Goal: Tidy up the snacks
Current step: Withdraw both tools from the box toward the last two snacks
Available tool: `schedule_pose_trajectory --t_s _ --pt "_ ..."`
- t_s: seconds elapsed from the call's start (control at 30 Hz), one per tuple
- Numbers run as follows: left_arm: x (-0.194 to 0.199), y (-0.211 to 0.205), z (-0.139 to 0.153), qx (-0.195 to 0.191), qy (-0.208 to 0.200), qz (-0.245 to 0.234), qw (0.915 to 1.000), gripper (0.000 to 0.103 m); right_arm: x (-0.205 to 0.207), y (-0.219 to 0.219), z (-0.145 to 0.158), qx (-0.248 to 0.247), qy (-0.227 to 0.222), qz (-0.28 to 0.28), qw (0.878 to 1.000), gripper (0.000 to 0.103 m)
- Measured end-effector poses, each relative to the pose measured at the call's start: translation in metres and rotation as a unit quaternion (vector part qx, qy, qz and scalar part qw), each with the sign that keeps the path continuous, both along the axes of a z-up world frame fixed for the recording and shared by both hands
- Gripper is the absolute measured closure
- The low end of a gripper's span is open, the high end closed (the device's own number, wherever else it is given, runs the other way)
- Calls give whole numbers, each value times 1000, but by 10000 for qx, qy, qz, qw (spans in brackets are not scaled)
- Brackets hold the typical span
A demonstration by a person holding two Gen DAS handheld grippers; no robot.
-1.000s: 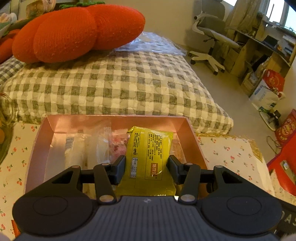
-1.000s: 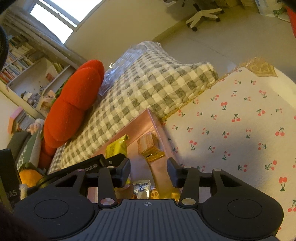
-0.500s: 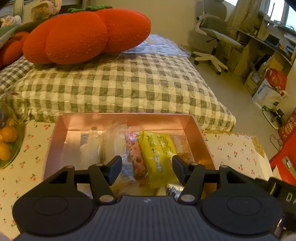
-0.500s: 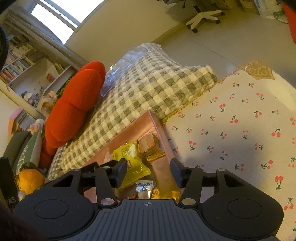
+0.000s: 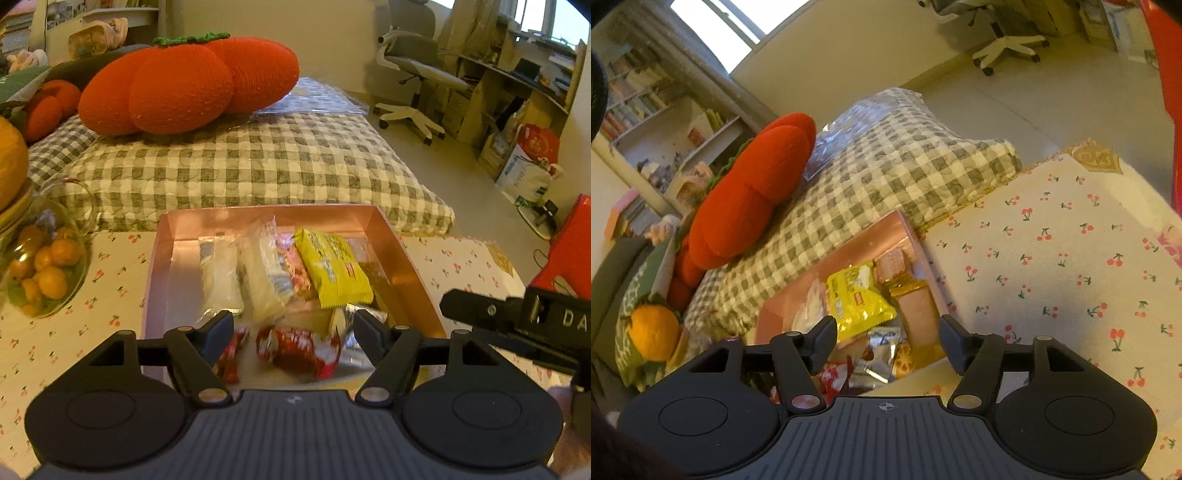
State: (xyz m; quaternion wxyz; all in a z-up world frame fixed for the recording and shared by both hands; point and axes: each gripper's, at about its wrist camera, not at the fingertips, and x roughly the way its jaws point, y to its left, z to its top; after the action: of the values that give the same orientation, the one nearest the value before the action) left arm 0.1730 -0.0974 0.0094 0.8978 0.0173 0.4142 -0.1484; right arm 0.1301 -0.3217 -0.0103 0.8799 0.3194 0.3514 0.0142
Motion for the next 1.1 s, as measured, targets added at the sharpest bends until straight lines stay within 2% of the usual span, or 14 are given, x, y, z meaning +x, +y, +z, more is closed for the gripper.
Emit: schedule_pose_trajectory --t_s 0.17,0.23,0.4,0.53,0.83,1.1 --pt "-18 11 5 -12 -9 12 10000 27 -14 12 16 -232 -52 119 9996 36" --pt "-25 16 6 -17 -23 16 10000 24 -21 17 22 -322 -84 157 9993 32" --pt "-38 30 10 -67 -17 80 9999 16 -36 28 31 -481 -96 270 9984 30" --pt "-47 44 10 -116 18 122 9999 10 -48 39 33 -659 -96 372 9971 22" --pt "-66 78 3 32 -103 350 9993 4 -64 58 24 -1130 67 562 9920 17" --pt "-66 108 -9 -5 -167 436 9989 3 -70 68 2 -1485 295 803 9852 17"
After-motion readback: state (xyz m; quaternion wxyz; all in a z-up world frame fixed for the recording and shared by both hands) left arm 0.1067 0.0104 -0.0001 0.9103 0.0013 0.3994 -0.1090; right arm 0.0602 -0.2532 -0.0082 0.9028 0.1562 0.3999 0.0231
